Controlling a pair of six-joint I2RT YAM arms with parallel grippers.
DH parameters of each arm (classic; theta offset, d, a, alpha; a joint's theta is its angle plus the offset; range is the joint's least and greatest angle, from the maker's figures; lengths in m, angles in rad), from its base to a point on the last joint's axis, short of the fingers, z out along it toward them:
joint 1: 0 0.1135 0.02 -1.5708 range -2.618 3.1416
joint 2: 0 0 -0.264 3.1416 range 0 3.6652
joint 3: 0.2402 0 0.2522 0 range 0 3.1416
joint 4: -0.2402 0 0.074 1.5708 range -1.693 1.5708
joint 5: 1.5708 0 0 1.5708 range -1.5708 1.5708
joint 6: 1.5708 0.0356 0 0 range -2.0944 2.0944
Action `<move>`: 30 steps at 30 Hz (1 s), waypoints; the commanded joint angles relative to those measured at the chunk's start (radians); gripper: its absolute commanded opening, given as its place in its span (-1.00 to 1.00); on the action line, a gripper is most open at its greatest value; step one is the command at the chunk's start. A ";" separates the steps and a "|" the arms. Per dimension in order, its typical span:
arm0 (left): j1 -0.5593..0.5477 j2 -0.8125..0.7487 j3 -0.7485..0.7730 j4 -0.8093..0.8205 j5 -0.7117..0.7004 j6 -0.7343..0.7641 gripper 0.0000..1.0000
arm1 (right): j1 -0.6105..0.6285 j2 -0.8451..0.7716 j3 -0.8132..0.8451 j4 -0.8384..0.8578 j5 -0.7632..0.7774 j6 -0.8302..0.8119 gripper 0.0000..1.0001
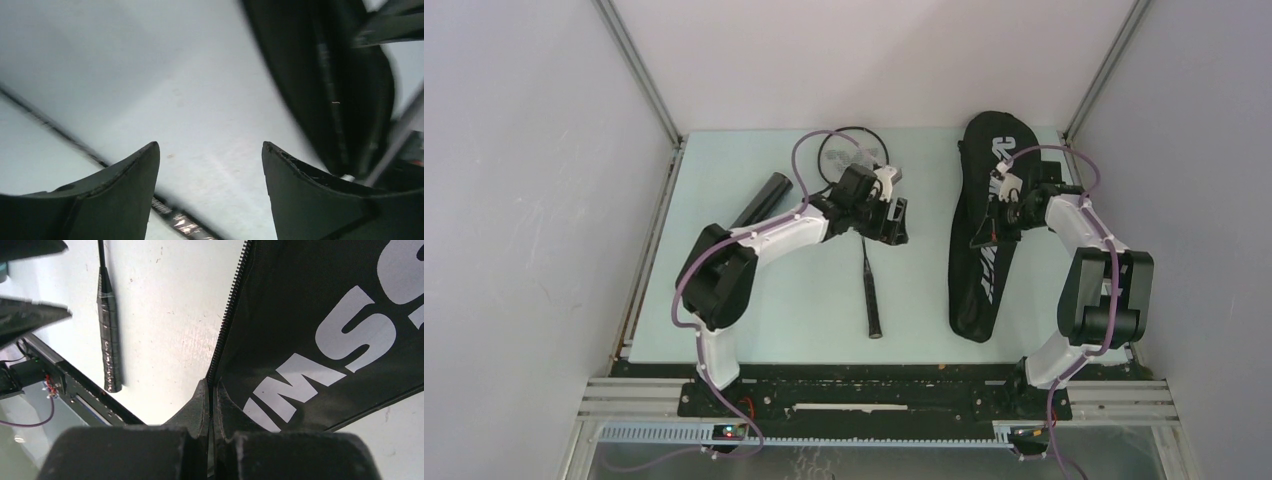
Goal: Pack up the badminton gear
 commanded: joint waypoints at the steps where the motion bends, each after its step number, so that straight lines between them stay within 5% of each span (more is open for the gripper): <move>1: 0.043 0.008 0.045 -0.125 -0.247 0.140 0.54 | 0.028 -0.014 0.019 -0.002 0.034 -0.029 -1.00; 8: 0.169 0.230 0.263 -0.261 -0.251 0.082 0.35 | 0.037 -0.020 0.019 -0.004 0.014 -0.019 -1.00; 21: 0.180 0.510 0.744 -0.594 -0.332 0.118 0.12 | 0.041 -0.017 0.019 0.003 -0.028 -0.001 -1.00; 24: 0.179 0.522 0.771 -0.622 -0.332 0.125 0.04 | 0.041 -0.024 0.018 0.004 -0.038 0.001 -1.00; 27: 0.177 0.518 0.763 -0.645 -0.332 0.140 -0.31 | 0.041 -0.033 0.018 -0.001 -0.046 -0.002 -1.00; 30: 0.175 0.504 0.737 -0.669 -0.332 0.153 -0.34 | 0.040 -0.042 0.018 -0.008 -0.052 -0.006 -1.00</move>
